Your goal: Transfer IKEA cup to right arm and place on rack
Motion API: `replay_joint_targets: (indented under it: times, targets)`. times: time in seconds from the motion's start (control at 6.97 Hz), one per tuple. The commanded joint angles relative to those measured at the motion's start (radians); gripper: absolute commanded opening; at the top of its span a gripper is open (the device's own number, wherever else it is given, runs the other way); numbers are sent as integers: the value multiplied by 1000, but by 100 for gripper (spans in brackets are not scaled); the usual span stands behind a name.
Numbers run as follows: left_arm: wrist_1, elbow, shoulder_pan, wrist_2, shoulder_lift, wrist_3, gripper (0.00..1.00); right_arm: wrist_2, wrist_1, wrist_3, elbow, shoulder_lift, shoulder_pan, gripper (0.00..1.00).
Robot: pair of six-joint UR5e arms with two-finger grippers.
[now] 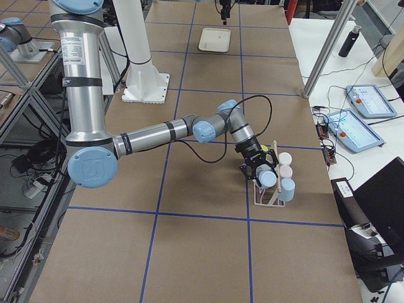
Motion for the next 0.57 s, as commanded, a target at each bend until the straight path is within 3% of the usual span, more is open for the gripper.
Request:
replay_joint_targets:
  times: [0.0, 0.43]
  targets:
    - [-1, 3, 2, 0, 0, 0, 100, -28, -2, -7, -14, 10, -15, 36]
    - [-1, 5, 3, -1, 0, 0, 100, -67, -2, -14, -71, 43, -32, 45]
